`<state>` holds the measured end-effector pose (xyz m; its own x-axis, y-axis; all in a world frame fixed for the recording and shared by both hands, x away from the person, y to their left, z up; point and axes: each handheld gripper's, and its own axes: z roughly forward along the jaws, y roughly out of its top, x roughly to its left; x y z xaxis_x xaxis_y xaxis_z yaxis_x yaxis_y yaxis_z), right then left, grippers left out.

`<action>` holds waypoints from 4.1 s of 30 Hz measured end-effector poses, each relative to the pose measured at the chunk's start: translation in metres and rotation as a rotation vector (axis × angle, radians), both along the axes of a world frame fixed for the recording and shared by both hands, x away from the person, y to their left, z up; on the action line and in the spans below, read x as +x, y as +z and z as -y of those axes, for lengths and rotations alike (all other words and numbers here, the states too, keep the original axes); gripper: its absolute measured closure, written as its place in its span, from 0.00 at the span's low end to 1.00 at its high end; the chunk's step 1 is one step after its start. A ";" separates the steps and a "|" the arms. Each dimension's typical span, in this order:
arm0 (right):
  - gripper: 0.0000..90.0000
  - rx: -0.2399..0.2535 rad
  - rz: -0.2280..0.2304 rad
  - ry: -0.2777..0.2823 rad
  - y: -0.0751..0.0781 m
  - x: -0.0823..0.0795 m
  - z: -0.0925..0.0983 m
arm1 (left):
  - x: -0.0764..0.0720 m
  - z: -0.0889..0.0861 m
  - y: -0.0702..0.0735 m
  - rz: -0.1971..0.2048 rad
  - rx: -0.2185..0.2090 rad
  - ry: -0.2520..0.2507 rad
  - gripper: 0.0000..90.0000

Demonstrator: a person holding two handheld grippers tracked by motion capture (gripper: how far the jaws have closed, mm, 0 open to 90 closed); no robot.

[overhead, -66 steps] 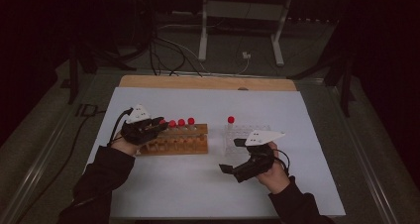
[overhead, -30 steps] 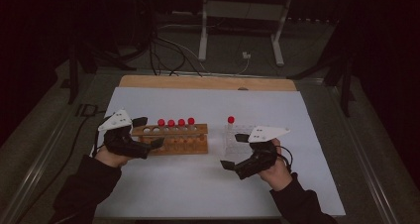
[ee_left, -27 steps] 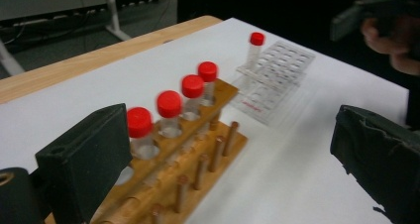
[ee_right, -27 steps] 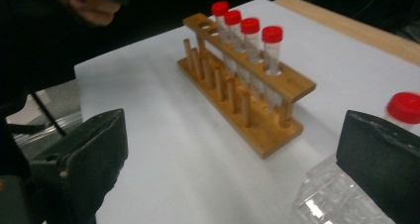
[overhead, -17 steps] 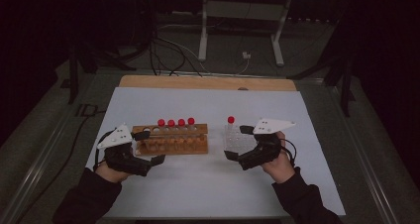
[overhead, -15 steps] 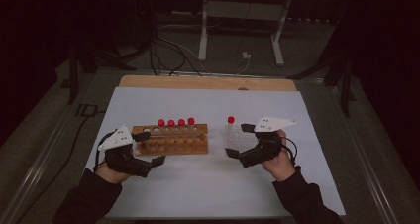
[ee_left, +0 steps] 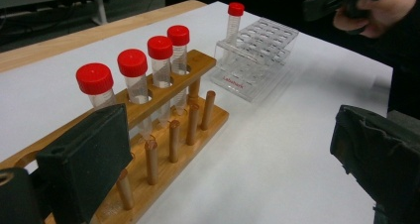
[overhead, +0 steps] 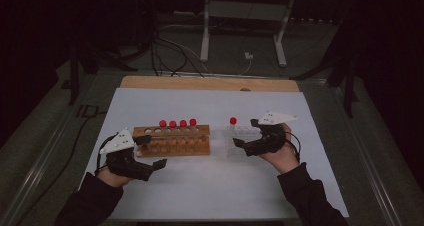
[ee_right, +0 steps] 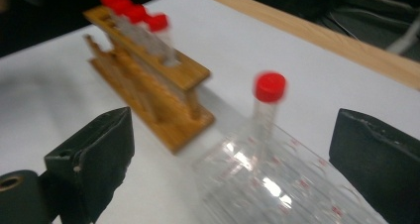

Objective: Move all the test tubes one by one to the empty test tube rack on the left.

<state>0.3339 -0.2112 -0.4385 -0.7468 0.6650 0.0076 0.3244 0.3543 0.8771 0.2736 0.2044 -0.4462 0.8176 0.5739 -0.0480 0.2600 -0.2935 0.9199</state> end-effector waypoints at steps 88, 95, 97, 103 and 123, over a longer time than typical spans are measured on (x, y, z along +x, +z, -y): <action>0.84 -0.139 -0.046 0.193 -0.007 -0.036 -0.060 | 0.006 0.063 0.031 0.019 0.042 -0.154 0.04; 0.84 -0.139 -0.060 0.221 -0.014 -0.043 -0.066 | 0.008 0.088 0.031 0.029 0.057 -0.212 0.09; 0.84 -0.140 -0.063 0.227 -0.015 -0.045 -0.068 | 0.008 0.093 0.030 0.031 0.061 -0.224 0.11; 0.84 -0.139 -0.069 0.243 -0.017 -0.047 -0.071 | 0.010 0.109 0.024 0.045 0.071 -0.257 0.25; 0.84 -0.141 -0.066 0.253 -0.016 -0.051 -0.072 | 0.019 0.132 0.007 0.071 0.129 -0.300 0.78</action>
<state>0.2831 -0.1394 -0.4550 -0.8899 0.4558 -0.0171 0.2653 0.5478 0.7934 0.2924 0.0721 -0.4394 0.9497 0.3046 0.0727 0.0807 -0.4625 0.8829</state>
